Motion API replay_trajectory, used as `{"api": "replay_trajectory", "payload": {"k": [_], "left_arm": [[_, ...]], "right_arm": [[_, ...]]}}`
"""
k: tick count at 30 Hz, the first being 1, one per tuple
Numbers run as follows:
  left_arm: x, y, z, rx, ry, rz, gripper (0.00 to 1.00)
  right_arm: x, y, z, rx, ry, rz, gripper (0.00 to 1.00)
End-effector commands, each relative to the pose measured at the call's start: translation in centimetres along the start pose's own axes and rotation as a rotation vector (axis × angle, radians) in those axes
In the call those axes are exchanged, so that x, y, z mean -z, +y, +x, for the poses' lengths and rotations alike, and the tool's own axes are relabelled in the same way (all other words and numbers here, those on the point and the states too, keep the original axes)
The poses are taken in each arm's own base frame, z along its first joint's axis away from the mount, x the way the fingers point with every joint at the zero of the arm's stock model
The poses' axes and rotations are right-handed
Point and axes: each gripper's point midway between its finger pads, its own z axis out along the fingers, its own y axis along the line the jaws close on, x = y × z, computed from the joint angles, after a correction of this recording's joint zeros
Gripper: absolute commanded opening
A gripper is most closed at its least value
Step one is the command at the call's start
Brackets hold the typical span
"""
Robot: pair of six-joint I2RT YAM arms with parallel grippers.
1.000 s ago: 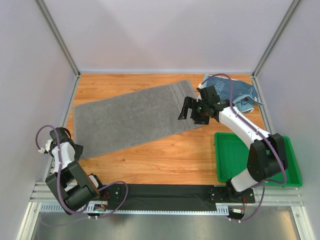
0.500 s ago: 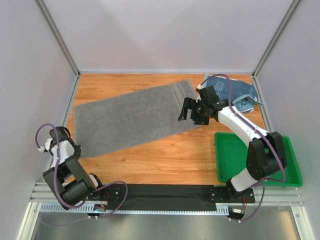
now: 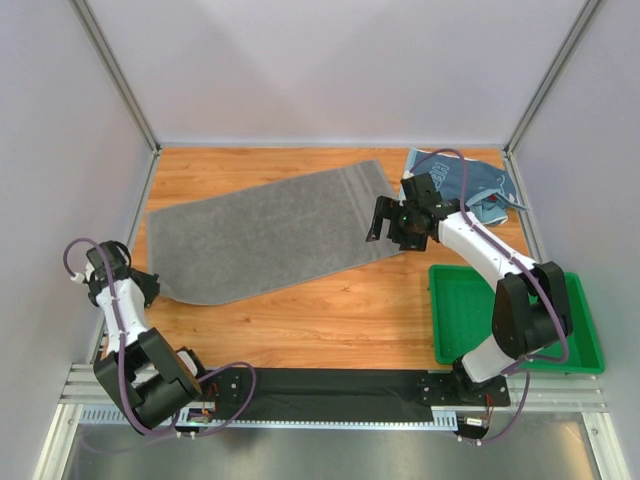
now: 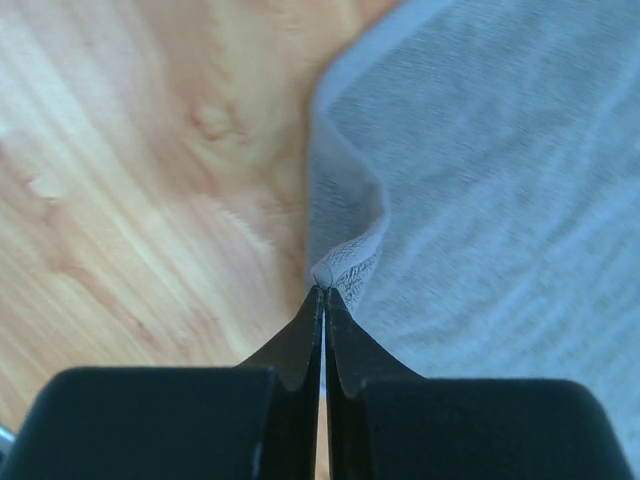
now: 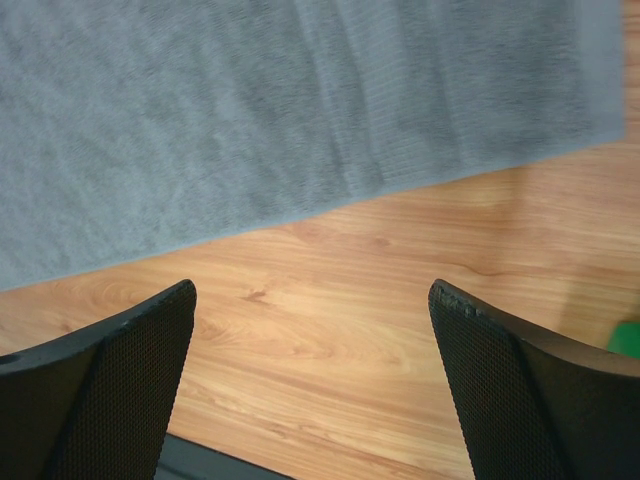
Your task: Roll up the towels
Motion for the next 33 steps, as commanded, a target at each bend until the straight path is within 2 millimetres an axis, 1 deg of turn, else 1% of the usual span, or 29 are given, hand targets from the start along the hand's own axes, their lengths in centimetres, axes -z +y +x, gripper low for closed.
{"api": "replay_trajectory", "payload": {"k": [1,2,3,4,5,7,8,9,11,12,13,14,15,16,18,19,22,24,25,27,29,30,33], "left_arm": [[2.0,-3.0,0.6,-0.075,0.088,0.157,0.00],[3.0,-4.4,0.5,-0.092,0.109,0.223,0.00],[3.4,-4.7,0.9,-0.122,0.143,0.241,0.00],[4.4,-5.8,0.2,-0.141,0.141,0.279,0.00],[5.1,-6.1,0.8,-0.174,0.177,0.311,0.00],[6.2,-6.8,0.6,-0.219,0.177,0.349,0.00],[6.4,-6.6,0.7,-0.237,0.176,0.343,0.00],[6.8,-6.4,0.5,-0.265,0.152,0.343,0.00],[6.6,-5.6,0.9,-0.298,0.129,0.300,0.00],[6.9,-5.8,0.9,-0.317,0.099,0.313,0.00],[6.7,-5.9,1.9,-0.340,0.110,0.320,0.00],[6.7,-6.0,2.0,-0.351,0.101,0.327,0.00],[6.9,-6.2,2.1,-0.358,0.094,0.333,0.00],[6.9,-6.2,2.1,-0.369,0.093,0.333,0.00],[6.9,-6.2,2.1,-0.373,0.093,0.327,0.00],[6.8,-6.0,2.1,-0.372,0.095,0.319,0.00],[6.7,-5.6,1.9,-0.376,0.085,0.288,0.00],[6.6,-5.4,1.8,-0.374,0.081,0.276,0.00],[6.6,-5.4,1.9,-0.372,0.085,0.278,0.00],[6.5,-5.6,2.0,-0.376,0.092,0.283,0.00],[6.5,-5.7,2.1,-0.379,0.099,0.288,0.00],[6.4,-5.7,2.2,-0.382,0.102,0.287,0.00],[6.4,-5.9,2.3,-0.384,0.110,0.299,0.00]], "right_arm": [[1.6,-2.9,-1.4,-0.054,-0.074,0.083,1.00],[1.7,-3.8,-1.4,-0.076,-0.080,0.110,1.00],[1.9,-5.0,-1.8,-0.109,-0.090,0.127,1.00],[2.1,-5.4,-1.9,-0.127,-0.093,0.130,1.00],[2.1,-6.3,-1.9,-0.153,-0.087,0.143,0.99],[1.9,-7.2,-1.8,-0.171,-0.074,0.160,0.98],[1.6,-7.8,-1.8,-0.187,-0.065,0.171,0.97],[1.4,-7.9,-1.9,-0.192,-0.060,0.174,0.94],[0.9,-8.1,-2.2,-0.204,-0.053,0.171,0.90],[0.2,-8.2,-2.6,-0.211,-0.047,0.179,0.87],[-0.2,-8.2,-2.8,-0.210,-0.040,0.181,0.85],[-0.5,-8.4,-3.0,-0.214,-0.039,0.189,0.83],[-1.4,-8.6,-2.9,-0.221,-0.022,0.201,0.80],[-1.6,-8.5,-3.6,-0.221,-0.032,0.201,0.79],[-2.4,-8.9,-4.0,-0.229,-0.025,0.223,0.75],[-3.1,-9.1,-4.2,-0.237,-0.013,0.228,0.74],[-4.3,-9.2,-4.7,-0.259,0.003,0.232,0.70],[-4.7,-9.3,-5.2,-0.267,-0.004,0.234,0.70],[-5.1,-9.5,-5.1,-0.269,0.003,0.241,0.70],[-5.3,-9.6,-5.6,-0.267,-0.003,0.252,0.70],[-5.9,-10.0,-5.4,-0.270,0.013,0.264,0.67],[-6.0,-10.1,-5.5,-0.272,0.014,0.262,0.64],[-6.8,-10.5,-5.2,-0.277,0.028,0.270,0.61]]}}
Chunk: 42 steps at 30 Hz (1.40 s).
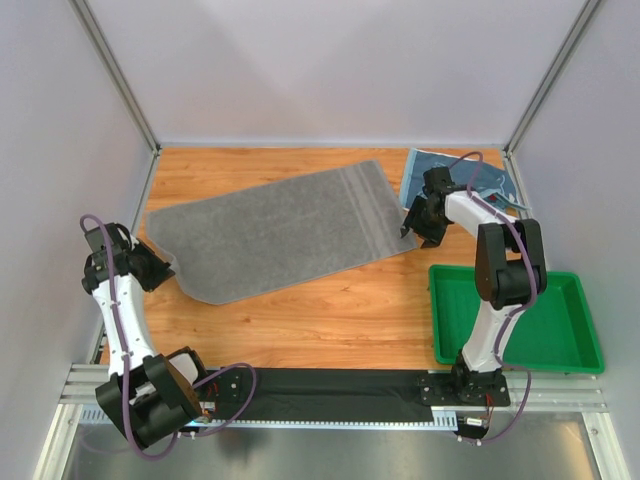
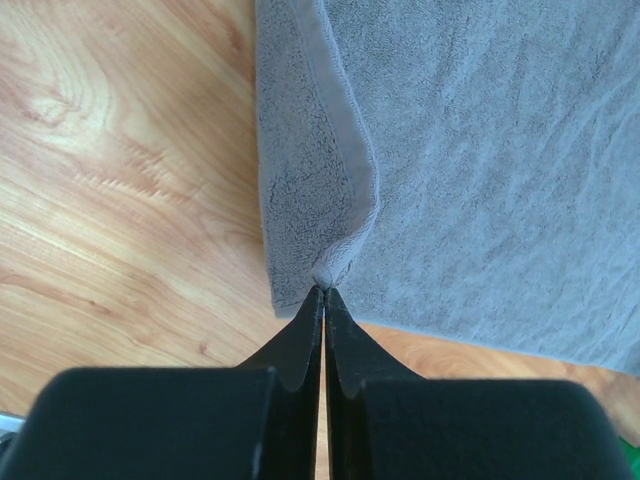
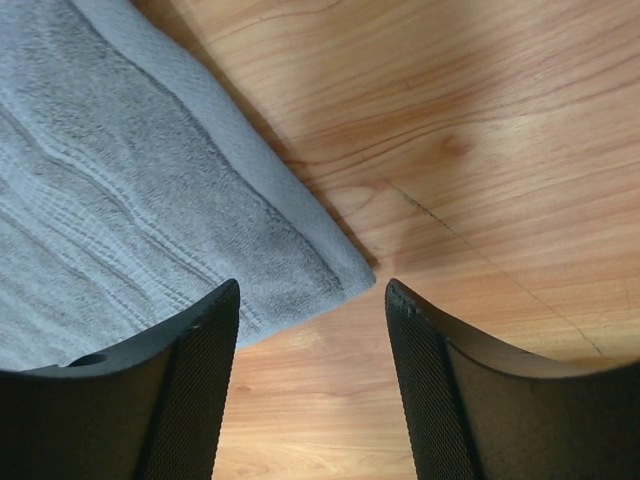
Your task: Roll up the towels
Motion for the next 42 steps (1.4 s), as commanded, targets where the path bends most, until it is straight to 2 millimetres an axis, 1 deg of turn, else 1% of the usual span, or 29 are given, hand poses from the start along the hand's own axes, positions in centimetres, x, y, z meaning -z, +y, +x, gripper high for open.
{"api": "replay_trajectory", "payload": {"k": [1,3,6,8,11,12,13,14,16,17,18,19,22,23,26,27,28,29,30,32,33,35,36,38,39,40,42], "left_arm": [[0.0,-0.5,-0.1,-0.027,0.001,0.022,0.00],[0.0,-0.2,-0.2,-0.027,-0.002,0.002,0.00],[-0.1,-0.1,-0.1,-0.026,0.000,-0.004,0.00],[-0.1,-0.1,-0.1,-0.025,0.006,-0.002,0.00],[-0.1,-0.1,-0.1,-0.023,0.008,-0.002,0.00],[-0.1,-0.1,0.0,-0.023,0.009,-0.003,0.00],[-0.1,-0.1,-0.1,-0.022,0.006,-0.004,0.00],[-0.1,0.0,-0.1,-0.025,0.006,-0.006,0.00],[-0.1,0.0,-0.1,-0.026,0.006,-0.010,0.00],[-0.1,0.0,-0.1,-0.025,0.003,-0.010,0.00],[0.0,0.0,-0.1,-0.025,0.002,-0.009,0.00],[0.0,0.0,-0.2,-0.026,-0.001,-0.011,0.00],[0.0,0.1,-0.3,-0.024,-0.003,-0.018,0.00],[0.0,0.2,-0.3,-0.021,-0.005,-0.022,0.00],[0.2,0.4,-0.5,-0.025,-0.012,-0.047,0.00],[0.3,0.1,-0.6,-0.039,-0.015,-0.048,0.00],[0.4,0.3,-0.5,-0.051,-0.013,-0.065,0.00],[0.3,-0.1,-0.2,-0.073,-0.003,-0.065,0.00],[0.4,-0.3,-0.4,-0.081,-0.006,-0.066,0.00],[0.6,-0.2,-0.1,-0.097,0.017,-0.079,0.00],[0.8,-0.4,-0.2,-0.104,0.020,-0.075,0.00],[1.2,-0.4,0.0,-0.115,0.033,-0.080,0.00],[1.6,-0.5,-0.2,-0.118,0.025,-0.078,0.00],[2.3,-0.4,0.0,-0.120,0.022,-0.083,0.00],[2.6,-0.5,-0.1,-0.121,0.016,-0.084,0.00],[3.1,-0.3,0.1,-0.122,0.017,-0.098,0.00],[3.9,-0.3,0.1,-0.118,0.007,-0.107,0.00]], "right_arm": [[-0.6,0.1,-1.3,-0.018,-0.030,0.009,0.61],[-1.1,-0.2,-1.0,-0.020,-0.017,0.013,0.57],[-1.5,-0.6,-0.4,-0.024,-0.002,0.021,0.57],[-1.7,-0.6,-0.3,-0.022,-0.001,0.023,0.57],[-2.0,-0.6,-0.4,-0.022,0.002,0.019,0.47],[-2.0,-0.5,-0.3,-0.022,0.006,0.012,0.39],[-2.2,-0.3,-0.1,-0.024,0.015,0.004,0.33],[-2.3,-0.2,0.0,-0.023,0.018,-0.002,0.21],[-2.2,0.0,0.1,-0.024,0.025,-0.016,0.12],[-2.1,0.2,0.2,-0.023,0.027,-0.024,0.04],[-2.0,0.3,0.2,-0.025,0.028,-0.032,0.01],[-1.8,0.6,0.3,-0.031,0.033,-0.044,0.00],[0.0,2.3,0.1,-0.037,0.034,-0.128,0.00],[1.2,2.6,-0.1,-0.035,0.017,-0.141,0.00],[3.6,2.6,-0.9,-0.043,-0.017,-0.149,0.00],[5.2,2.7,-1.4,-0.050,-0.049,-0.168,0.00],[5.9,2.3,-1.7,-0.064,-0.058,-0.174,0.00],[6.8,2.0,-1.8,-0.071,-0.065,-0.176,0.00],[8.1,1.9,-2.1,-0.072,-0.089,-0.187,0.00],[9.3,0.9,-2.0,-0.090,-0.095,-0.189,0.00],[10.5,0.6,-2.2,-0.092,-0.116,-0.203,0.00],[11.0,-0.5,-1.5,-0.110,-0.106,-0.207,0.00],[11.5,-1.3,-1.6,-0.124,-0.117,-0.206,0.00],[12.4,-2.5,-0.9,-0.142,-0.126,-0.203,0.00],[12.7,-2.7,-0.6,-0.146,-0.127,-0.201,0.00],[13.5,-2.9,-0.2,-0.148,-0.138,-0.214,0.00],[13.7,-3.3,1.0,-0.152,-0.122,-0.215,0.00]]}}
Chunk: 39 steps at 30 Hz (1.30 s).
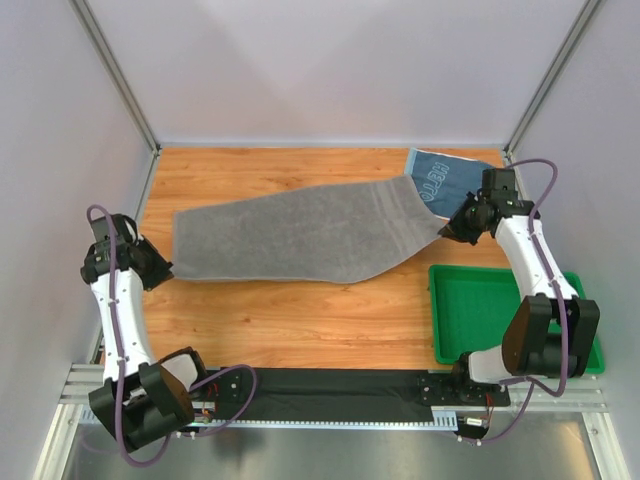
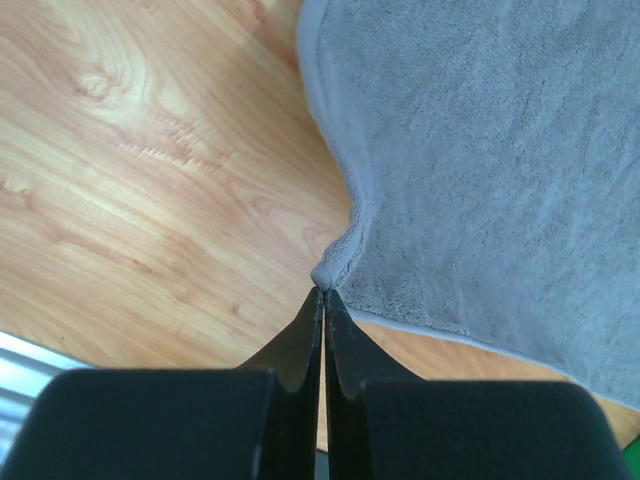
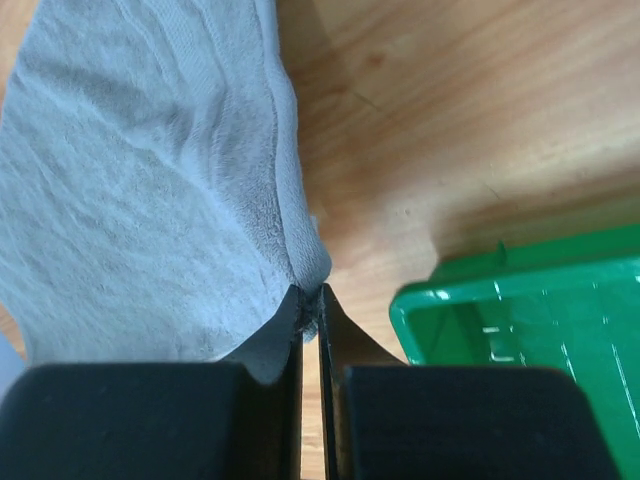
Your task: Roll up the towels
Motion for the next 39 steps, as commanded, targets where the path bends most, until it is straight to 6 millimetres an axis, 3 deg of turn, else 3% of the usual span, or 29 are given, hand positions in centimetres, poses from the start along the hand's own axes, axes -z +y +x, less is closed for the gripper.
{"api": "replay_trajectory", "payload": {"k": [1,7,10,13,17,20,23,29,36,39], "left_arm": [[2.5,0.2,0.1,-0.022,-0.020,-0.026,0.00],[4.8,0.4,1.1,-0.028,-0.052,-0.020,0.00],[4.9,1.3,1.1,-0.029,-0.073,-0.065,0.00],[4.3,1.1,0.7,-0.033,-0.052,-0.062,0.00],[3.6,-0.7,-0.4,-0.025,0.023,-0.004,0.00],[3.8,-1.9,-2.8,-0.024,0.023,0.006,0.00],[3.2,-2.2,-4.6,-0.016,0.019,-0.007,0.00],[1.1,-2.7,-7.5,-0.013,0.046,-0.031,0.00],[-1.3,-3.2,-9.6,0.001,0.070,-0.039,0.00],[-2.6,-3.0,-10.5,0.004,0.091,-0.063,0.00]], "right_arm": [[1.7,-0.2,2.4,0.007,0.043,-0.029,0.00],[3.2,-1.3,5.1,0.036,0.098,-0.035,0.00],[3.2,-1.7,5.2,0.042,0.083,-0.023,0.00],[2.8,-0.8,5.0,0.051,0.115,-0.050,0.00],[1.7,0.2,3.1,0.057,0.141,-0.036,0.00],[0.5,1.8,1.7,0.045,0.174,-0.056,0.00],[-0.5,3.3,-0.3,0.045,0.170,-0.065,0.00],[-3.4,4.8,-1.6,0.057,0.237,-0.044,0.00],[-5.7,7.3,-4.7,0.076,0.217,-0.038,0.00],[-6.8,7.4,-5.3,0.071,0.234,-0.018,0.00]]}}
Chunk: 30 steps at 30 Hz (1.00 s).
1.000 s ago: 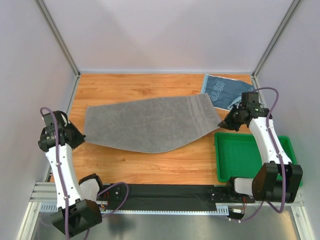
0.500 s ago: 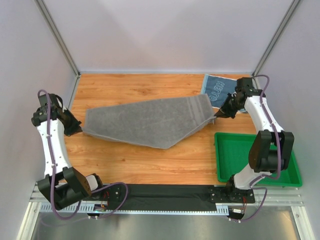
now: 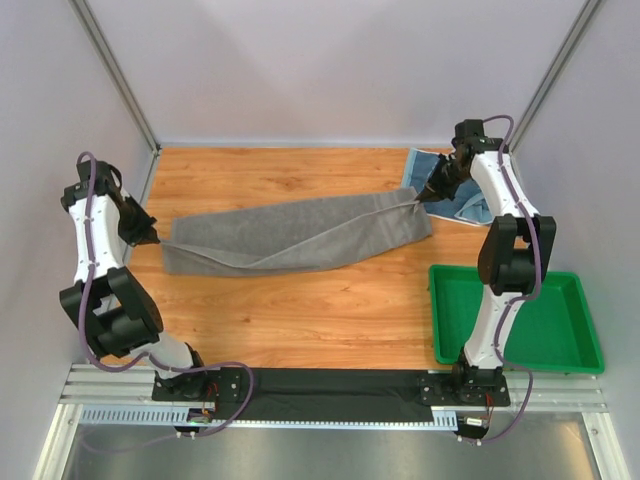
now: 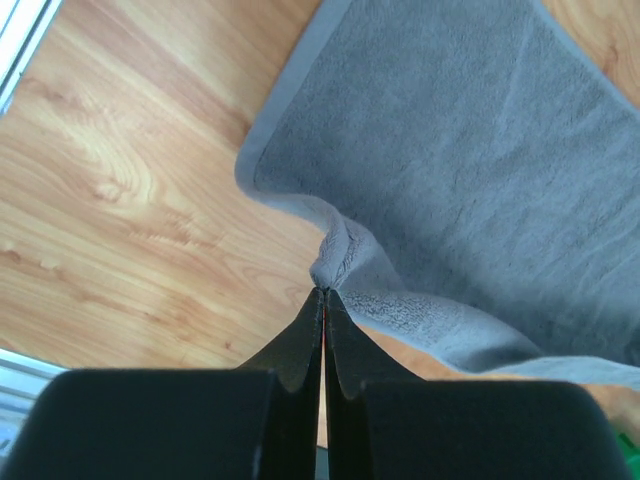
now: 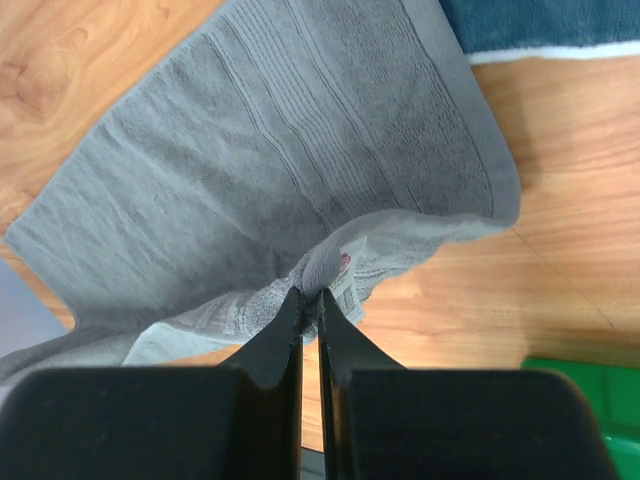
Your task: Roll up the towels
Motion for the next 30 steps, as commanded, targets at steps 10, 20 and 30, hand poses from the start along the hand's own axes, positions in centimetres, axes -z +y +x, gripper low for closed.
{"api": "replay_trajectory", "payload": {"k": [10,20,30], "left_arm": [[-2.3,-1.4,-5.2,-0.005,-0.009,-0.003,0.00],[-4.2,-3.4,-7.4,-0.046,0.030,-0.001,0.00],[-7.6,-4.9,-8.3,-0.107,0.092,-0.052,0.00]], "right_arm": [[-1.8,1.3,-3.7,0.004,-0.015,0.024,0.00],[-3.9,1.4,-5.4,-0.021,-0.024,0.028,0.00],[-4.7,1.2,-7.6,-0.047,-0.055,0.013,0.00]]}}
